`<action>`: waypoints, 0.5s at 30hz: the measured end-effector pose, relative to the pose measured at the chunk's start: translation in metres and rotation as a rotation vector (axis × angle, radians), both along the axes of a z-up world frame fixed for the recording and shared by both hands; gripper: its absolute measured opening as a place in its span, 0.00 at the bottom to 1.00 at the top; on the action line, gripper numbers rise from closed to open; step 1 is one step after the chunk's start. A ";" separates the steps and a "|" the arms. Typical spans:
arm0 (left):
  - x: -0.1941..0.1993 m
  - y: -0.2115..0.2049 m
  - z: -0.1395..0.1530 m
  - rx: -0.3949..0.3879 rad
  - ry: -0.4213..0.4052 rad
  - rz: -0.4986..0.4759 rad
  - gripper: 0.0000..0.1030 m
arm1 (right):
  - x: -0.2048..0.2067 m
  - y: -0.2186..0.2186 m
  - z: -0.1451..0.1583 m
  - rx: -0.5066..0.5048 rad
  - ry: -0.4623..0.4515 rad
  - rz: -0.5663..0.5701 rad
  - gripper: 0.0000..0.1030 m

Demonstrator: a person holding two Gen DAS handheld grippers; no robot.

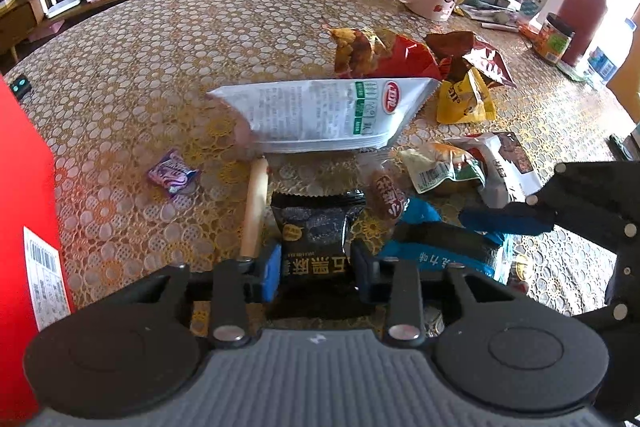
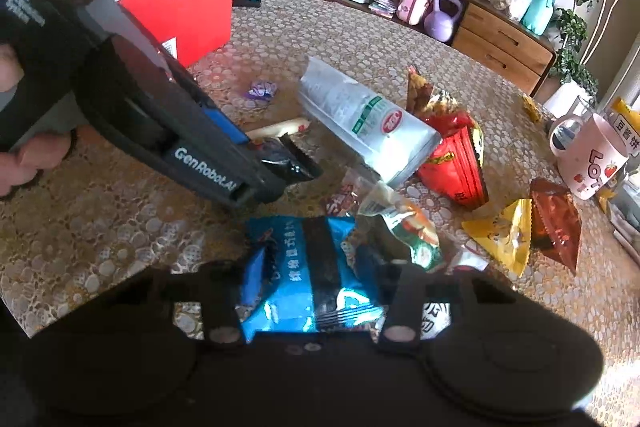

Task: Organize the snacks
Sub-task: 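Grasp the black snack packet with the left tool while the right tool grasps the blue bag, then carry the black packet with the left tool while the right tool carries the blue bag into the red box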

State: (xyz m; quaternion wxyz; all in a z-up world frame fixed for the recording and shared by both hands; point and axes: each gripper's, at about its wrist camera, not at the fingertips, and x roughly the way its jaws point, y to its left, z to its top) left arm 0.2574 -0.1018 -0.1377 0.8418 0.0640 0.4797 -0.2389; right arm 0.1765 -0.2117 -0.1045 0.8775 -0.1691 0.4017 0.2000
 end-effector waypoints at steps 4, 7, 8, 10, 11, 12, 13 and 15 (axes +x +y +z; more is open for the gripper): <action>-0.004 0.007 0.004 -0.019 -0.003 0.026 0.30 | -0.004 0.002 0.004 -0.002 -0.011 -0.014 0.36; -0.009 0.012 0.010 -0.032 -0.011 0.039 0.30 | -0.009 0.002 0.011 0.009 -0.021 -0.026 0.35; -0.012 0.014 0.013 -0.032 -0.015 0.047 0.30 | -0.011 0.001 0.013 0.013 -0.025 -0.030 0.35; -0.017 0.017 0.021 -0.031 -0.027 0.064 0.30 | -0.015 0.002 0.020 0.014 -0.034 -0.037 0.35; -0.020 0.020 0.026 -0.034 -0.033 0.069 0.30 | -0.018 0.002 0.024 0.014 -0.040 -0.036 0.35; -0.023 0.022 0.030 -0.035 -0.041 0.074 0.30 | -0.022 0.003 0.029 0.015 -0.051 -0.035 0.35; -0.027 0.025 0.037 -0.034 -0.052 0.082 0.30 | -0.024 0.004 0.033 0.015 -0.059 -0.035 0.35; -0.034 0.030 0.047 -0.024 -0.071 0.094 0.30 | -0.031 0.007 0.045 0.022 -0.074 -0.037 0.35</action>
